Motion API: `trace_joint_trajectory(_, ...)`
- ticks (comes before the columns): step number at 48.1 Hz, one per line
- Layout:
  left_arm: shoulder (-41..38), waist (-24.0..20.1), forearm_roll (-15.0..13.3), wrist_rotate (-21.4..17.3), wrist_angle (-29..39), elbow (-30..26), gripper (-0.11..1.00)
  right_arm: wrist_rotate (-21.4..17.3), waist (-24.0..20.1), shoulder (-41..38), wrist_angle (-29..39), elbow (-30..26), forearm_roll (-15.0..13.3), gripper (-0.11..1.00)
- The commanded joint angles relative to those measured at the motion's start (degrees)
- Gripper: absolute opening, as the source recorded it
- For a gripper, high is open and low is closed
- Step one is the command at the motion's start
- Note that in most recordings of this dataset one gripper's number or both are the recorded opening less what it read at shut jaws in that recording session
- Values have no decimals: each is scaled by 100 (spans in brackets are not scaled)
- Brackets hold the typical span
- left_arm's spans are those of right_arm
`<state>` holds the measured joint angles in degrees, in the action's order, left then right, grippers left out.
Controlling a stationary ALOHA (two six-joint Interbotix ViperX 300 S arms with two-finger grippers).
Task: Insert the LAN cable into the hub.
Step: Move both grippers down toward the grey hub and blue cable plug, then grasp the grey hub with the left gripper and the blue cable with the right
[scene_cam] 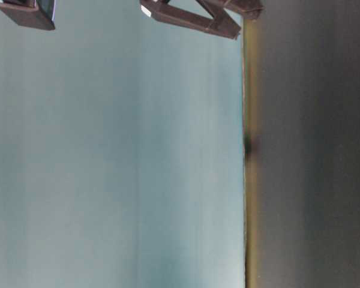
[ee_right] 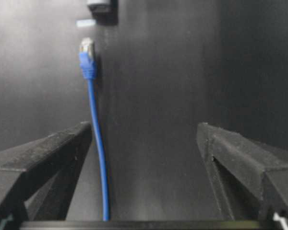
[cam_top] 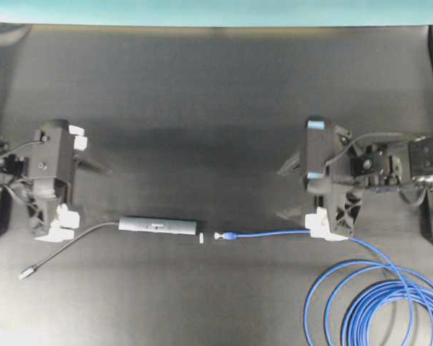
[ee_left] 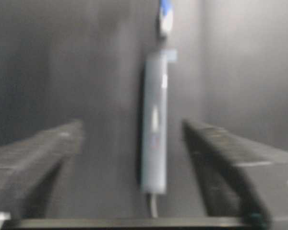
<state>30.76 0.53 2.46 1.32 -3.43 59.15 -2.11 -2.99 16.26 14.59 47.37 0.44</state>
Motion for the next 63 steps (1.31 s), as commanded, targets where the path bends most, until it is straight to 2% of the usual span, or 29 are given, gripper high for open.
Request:
trace_joint_trajectory(1,-158,18,18,18,-545,97,83,26,-26,-62,-97,-62,-18,83)
trace_joint_trajectory(8,-536,26,18,35,-1529,325,75,26,-26,-88,-290,-53,-18,81)
trace_joint_trajectory(19,-1459,88,18,246,-2883,475,75,-9,-26,-88,-747,0,-18,81)
trace_joint_trajectory(39,-3366,316,18,615,-5212,650,75,-88,-26,-105,-791,-18,53,81)
trace_joint_trajectory(51,-4166,334,18,659,-5827,571,74,-97,-26,-149,-844,-44,97,81)
trace_joint_trajectory(63,-4456,334,18,659,-5871,527,74,-97,-35,-167,-914,-53,105,81)
